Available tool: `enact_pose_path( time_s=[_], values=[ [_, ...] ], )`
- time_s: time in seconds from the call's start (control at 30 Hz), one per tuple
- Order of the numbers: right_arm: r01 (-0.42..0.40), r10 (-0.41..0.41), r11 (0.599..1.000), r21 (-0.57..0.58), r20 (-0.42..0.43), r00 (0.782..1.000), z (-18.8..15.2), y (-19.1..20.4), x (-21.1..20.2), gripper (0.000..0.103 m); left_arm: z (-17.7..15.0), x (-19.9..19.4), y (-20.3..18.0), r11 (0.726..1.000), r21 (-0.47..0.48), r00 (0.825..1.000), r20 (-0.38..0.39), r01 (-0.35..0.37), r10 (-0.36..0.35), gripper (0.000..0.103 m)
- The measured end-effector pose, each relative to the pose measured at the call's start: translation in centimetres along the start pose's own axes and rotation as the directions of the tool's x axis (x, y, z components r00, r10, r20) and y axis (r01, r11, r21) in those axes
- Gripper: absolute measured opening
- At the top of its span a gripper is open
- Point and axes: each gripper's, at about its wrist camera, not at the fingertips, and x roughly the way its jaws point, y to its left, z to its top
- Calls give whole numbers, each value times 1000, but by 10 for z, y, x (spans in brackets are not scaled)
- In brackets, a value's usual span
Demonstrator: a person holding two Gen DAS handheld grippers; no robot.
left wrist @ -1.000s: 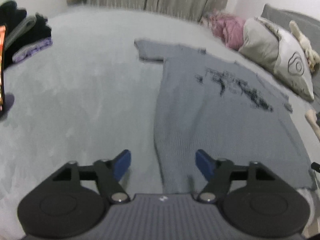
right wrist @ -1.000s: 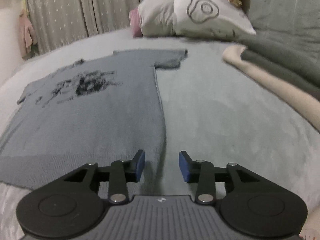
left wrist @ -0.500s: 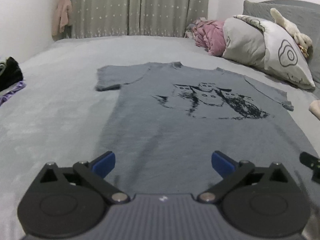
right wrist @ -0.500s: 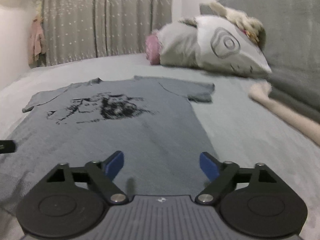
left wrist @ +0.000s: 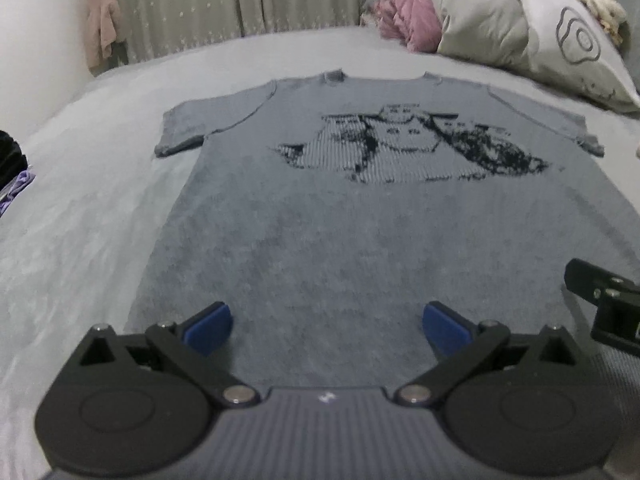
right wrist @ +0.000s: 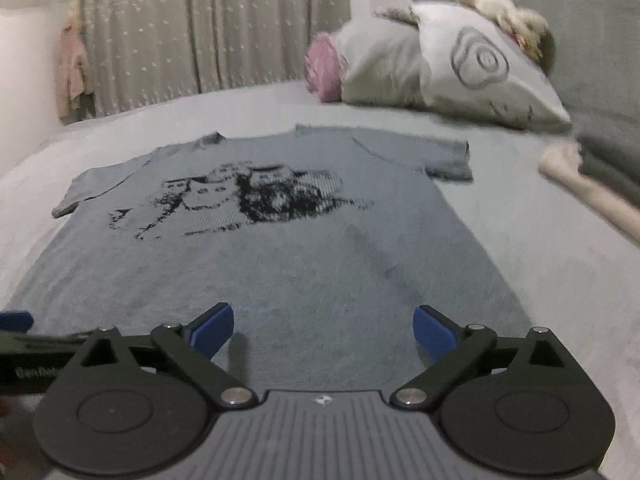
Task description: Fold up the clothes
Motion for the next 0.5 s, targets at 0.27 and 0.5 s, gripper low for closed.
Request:
enact_pose_path(
  time_s=[0.27,0.5],
  values=[
    [34,-34,999,1,-27,999,-4,2,10,103,-5,2,3,999,-38,1000,29,1,0,103],
    [48,-48,998,-28,16,999,-13,4,8,103,-11,1,3,999,-33,997,74,-10,12,103]
  ],
)
